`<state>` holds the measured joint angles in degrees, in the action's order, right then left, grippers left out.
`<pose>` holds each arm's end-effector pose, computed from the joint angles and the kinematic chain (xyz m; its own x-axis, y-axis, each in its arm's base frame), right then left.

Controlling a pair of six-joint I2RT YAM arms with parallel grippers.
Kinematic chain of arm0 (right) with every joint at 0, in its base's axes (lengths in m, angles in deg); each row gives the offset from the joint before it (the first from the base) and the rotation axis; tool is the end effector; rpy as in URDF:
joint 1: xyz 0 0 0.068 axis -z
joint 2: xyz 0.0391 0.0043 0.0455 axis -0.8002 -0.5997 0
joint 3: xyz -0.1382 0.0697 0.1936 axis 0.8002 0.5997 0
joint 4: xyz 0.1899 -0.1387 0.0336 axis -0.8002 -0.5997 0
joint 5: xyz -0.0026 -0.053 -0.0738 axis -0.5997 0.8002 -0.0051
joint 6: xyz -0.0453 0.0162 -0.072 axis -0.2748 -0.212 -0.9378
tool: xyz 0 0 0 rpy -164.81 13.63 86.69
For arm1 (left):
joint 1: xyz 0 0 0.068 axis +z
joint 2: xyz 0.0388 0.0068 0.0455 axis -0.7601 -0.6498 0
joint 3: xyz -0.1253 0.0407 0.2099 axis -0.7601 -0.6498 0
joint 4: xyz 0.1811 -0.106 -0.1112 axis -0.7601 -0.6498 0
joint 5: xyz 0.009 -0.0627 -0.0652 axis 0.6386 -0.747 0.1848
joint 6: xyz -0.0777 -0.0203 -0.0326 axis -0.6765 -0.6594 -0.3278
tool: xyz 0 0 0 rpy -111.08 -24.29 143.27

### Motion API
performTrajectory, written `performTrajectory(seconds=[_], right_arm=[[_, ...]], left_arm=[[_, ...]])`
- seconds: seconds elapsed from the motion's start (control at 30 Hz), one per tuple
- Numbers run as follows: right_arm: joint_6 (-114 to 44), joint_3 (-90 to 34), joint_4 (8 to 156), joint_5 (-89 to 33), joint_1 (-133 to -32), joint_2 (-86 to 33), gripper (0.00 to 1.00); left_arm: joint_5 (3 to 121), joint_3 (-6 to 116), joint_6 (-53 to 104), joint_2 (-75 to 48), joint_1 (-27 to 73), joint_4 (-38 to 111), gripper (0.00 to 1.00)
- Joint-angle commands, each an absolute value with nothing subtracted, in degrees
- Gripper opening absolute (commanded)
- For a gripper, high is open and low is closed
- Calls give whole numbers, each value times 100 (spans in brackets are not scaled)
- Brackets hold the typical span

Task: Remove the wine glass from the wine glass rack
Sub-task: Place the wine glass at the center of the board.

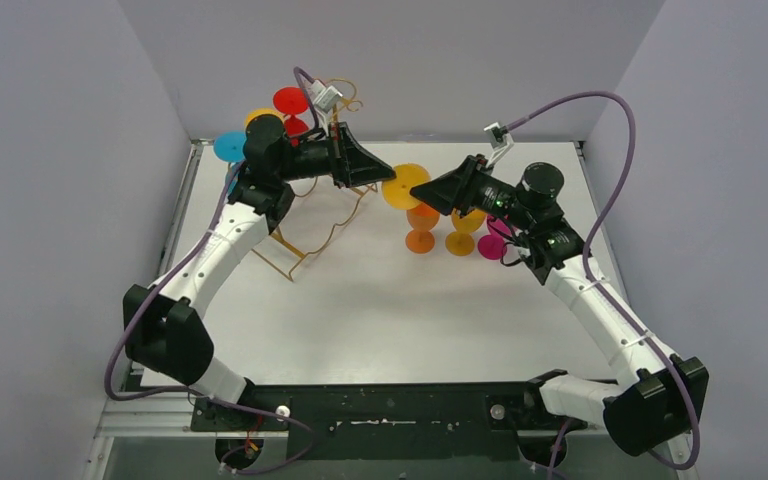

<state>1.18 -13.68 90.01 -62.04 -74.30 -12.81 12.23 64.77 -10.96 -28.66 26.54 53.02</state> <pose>0.2457 0.1497 0.3727 -0.5943 0.3169 -0.7392 -0.6628 0.3276 0.6734 0.3065 -0.2005 0.3980 -0.6220 -0.1613 -0.7662 0.7694 0.0561 -0.6363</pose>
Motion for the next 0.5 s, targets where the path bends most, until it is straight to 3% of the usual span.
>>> performTrajectory(seconds=[0.0, 0.13, 0.3, 0.43, 0.47], right_arm=[[335, -1330, 9782, -6673, -7530, -1400, 41], [446, -1223, 10125, -6882, -7538, -1417, 14], [1014, -1093, 10975, -7455, -7583, -1543, 0], [784, -1143, 10604, -7407, -7647, -1564, 0], [676, -1152, 10483, -7329, -7670, -1541, 0]], left_arm=[[1164, 6082, -1191, -2238, 2680, 5957, 0], [1183, 5746, -1164, -2020, 2663, 5961, 0], [1281, 5473, -963, -1860, 2540, 5927, 0], [1454, 5292, -958, -1728, 2526, 5937, 0], [1457, 5245, -977, -1704, 2522, 5963, 6]])
